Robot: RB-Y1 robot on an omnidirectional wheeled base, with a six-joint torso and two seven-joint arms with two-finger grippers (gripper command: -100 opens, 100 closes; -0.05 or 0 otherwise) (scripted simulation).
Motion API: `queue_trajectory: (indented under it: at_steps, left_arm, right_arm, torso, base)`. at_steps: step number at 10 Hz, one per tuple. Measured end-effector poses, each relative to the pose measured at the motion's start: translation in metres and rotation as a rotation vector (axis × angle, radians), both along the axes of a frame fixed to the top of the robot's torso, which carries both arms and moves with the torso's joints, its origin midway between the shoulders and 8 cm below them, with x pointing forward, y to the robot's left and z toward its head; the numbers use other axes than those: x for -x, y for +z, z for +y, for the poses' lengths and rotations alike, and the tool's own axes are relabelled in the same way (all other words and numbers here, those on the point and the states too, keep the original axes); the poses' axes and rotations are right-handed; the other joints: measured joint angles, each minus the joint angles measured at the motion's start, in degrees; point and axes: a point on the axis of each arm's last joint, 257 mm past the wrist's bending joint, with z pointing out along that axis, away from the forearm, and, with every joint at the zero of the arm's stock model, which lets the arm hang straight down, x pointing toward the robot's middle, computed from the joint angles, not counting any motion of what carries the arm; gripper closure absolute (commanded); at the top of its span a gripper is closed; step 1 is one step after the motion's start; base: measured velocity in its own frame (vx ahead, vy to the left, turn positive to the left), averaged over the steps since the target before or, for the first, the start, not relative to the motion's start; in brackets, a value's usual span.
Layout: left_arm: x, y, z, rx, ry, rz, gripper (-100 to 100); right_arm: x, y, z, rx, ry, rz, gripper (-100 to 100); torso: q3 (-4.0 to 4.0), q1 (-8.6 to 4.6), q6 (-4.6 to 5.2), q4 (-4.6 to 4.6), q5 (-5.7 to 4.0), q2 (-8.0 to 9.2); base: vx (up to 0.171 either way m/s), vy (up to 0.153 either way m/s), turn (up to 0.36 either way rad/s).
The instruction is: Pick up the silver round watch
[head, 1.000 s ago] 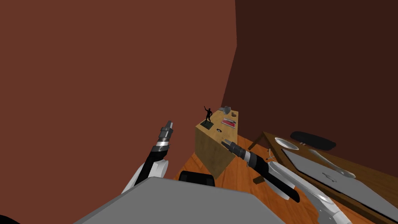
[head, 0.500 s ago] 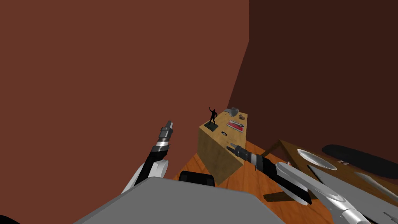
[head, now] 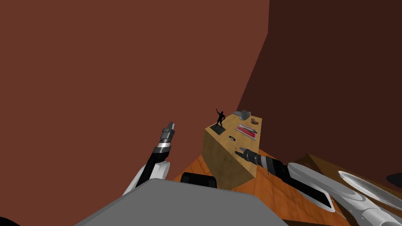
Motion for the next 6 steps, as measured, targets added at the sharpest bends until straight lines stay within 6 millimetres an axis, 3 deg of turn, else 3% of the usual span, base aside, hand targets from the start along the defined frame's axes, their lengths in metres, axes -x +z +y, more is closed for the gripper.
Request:
queue_trajectory:
  at_steps: [3,6]
  left_arm:
    - [0.000,0.000,0.000,0.000,0.000,0.000,0]
    - [0.000,0.000,0.000,0.000,0.000,0.000,0]
  right_arm:
    - [0.003,-0.011,-0.032,0.082,-0.015,0.032,-100]
    - [0.010,-0.015,-0.079,0.193,-0.034,0.072,-100]
  torso:
    - [0.02,0.04,0.08,0.00,-0.01,0.03]
    - [-0.01,0.03,0.06,0.00,-0.01,-0.01]
  base:
    - [0.014,-0.008,0.195]
    - [0.019,-0.011,0.232]
